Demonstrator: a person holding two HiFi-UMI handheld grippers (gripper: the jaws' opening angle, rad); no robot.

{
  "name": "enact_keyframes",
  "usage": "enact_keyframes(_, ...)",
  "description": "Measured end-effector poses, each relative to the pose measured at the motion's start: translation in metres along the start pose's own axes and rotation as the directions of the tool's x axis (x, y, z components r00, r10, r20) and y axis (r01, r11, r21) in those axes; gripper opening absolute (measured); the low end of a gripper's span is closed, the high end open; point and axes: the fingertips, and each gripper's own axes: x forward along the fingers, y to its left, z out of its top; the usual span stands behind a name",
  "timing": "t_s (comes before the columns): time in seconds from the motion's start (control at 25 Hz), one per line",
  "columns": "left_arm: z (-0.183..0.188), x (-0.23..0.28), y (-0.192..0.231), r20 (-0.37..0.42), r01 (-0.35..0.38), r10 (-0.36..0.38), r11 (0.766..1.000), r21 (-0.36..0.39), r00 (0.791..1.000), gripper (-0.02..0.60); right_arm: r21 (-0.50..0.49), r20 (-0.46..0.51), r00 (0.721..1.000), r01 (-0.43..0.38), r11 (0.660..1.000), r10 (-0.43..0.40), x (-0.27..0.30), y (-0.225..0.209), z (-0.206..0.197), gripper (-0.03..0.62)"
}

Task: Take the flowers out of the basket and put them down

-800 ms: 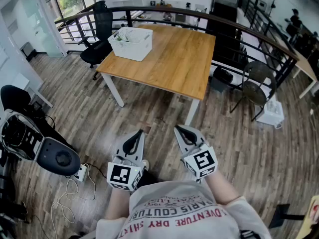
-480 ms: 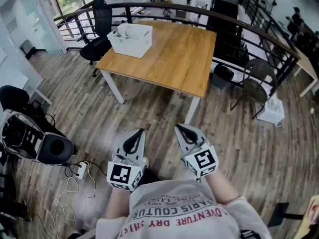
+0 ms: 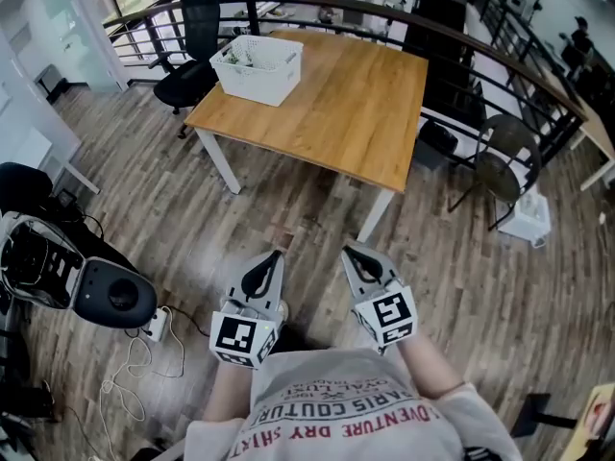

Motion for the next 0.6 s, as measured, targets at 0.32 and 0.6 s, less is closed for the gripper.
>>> enact_keyframes(0.32, 0.003, 0.035, 0.093, 0.006, 0.019, -0.019, 1.000, -0.019, 1.000, 0.025, 0.010, -0.015, 1.000, 0.021, 1.000, -0.021, 0.091, 0.002, 0.022, 0.028)
enact_keyframes(0.6, 0.009, 0.058, 0.192, 0.014, 0.042, -0.042, 0.999, -0.027, 0.999, 0.025, 0.017, 0.013, 0.998, 0.059, 0.998, -0.060, 0.181, 0.016, 0.055, 0.028)
